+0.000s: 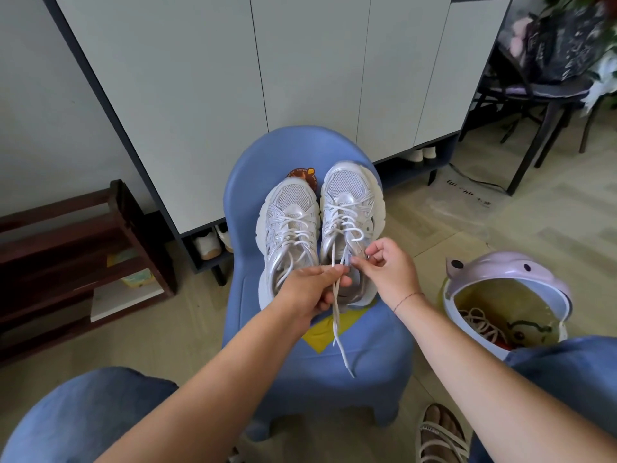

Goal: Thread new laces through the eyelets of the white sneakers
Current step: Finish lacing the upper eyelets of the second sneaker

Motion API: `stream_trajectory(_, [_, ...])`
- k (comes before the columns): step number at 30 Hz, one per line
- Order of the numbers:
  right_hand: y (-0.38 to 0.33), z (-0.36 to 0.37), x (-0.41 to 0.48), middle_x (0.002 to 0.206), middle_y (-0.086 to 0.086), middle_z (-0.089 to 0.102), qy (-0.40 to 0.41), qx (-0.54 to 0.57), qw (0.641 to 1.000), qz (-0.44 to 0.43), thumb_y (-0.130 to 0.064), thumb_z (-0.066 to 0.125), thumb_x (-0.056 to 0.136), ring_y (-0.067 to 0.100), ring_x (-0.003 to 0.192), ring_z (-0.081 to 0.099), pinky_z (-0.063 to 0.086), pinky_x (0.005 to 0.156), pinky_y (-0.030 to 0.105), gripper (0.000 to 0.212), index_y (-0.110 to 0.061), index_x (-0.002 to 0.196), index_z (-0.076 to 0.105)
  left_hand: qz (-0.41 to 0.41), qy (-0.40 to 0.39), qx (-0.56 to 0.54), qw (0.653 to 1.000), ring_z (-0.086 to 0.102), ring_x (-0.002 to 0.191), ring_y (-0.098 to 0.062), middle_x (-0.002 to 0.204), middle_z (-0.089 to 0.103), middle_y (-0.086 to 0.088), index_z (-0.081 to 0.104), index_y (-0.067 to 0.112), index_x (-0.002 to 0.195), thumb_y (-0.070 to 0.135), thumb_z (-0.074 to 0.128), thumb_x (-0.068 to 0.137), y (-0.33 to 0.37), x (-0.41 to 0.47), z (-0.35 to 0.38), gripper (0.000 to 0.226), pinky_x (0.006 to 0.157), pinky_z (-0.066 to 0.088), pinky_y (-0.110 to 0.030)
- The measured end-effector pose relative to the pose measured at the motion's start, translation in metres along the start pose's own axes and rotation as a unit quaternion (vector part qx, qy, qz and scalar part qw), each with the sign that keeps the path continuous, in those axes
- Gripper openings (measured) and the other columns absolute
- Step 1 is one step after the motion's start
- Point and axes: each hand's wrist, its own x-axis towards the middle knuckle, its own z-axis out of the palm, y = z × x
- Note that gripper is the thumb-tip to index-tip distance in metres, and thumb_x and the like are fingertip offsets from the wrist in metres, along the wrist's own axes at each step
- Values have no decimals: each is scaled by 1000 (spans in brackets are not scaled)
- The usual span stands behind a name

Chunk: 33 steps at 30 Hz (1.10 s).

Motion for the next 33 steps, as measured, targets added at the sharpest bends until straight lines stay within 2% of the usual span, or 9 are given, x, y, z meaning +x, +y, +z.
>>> stream_trajectory(9, [6,2,-2,72,-2,55,7,9,1000,-12,-22,75,79,9,62,47,38,58,14,23,-14,87,55,-47,-37,87,994,34,40,-6,78,72,0,72,12,89,18,61,92,-6,-39,-20,13,41,30,-14])
stream_trajectory(14, [5,1,-3,72,-3,54,7,2,1000,-6,-23,74,79,8,62,47,37,55,11,23,-13,88,55,-40,-27,77,996,45,42,-5,76,72,0,71,11,89,17,58,95,-9,-49,-24,16,47,39,-14])
stream_trajectory(18, [4,2,-3,72,-2,54,13,4,1000,-7,-22,74,79,9,63,47,37,54,11,23,-14,86,54,-10,0,26,1000,51,43,-6,78,72,-5,67,5,93,17,46,101,-10,-51,-19,26,48,42,-16])
stream_trajectory(26, [7,0,-1,73,-2,55,3,8,1000,-4,-23,73,80,8,64,48,37,59,17,23,-14,86,53,-51,-46,62,996,61,54,-13,93,75,-11,65,3,105,21,44,101,-27,-69,-25,27,53,48,-19])
stream_trajectory(29, [8,0,0,72,-2,55,-2,5,1000,-3,-24,73,80,10,64,48,37,59,19,23,-14,86,53,-60,-57,72,994,61,54,-12,91,75,-10,66,4,103,22,45,101,-27,-70,-24,27,55,48,-19])
stream_trajectory(33, [10,0,0,72,-2,55,2,8,1000,-4,-25,74,79,9,64,48,38,60,19,23,-16,85,53,-55,-59,72,994,55,50,-9,75,71,-3,68,8,95,24,48,99,-27,-71,-25,26,53,43,-18])
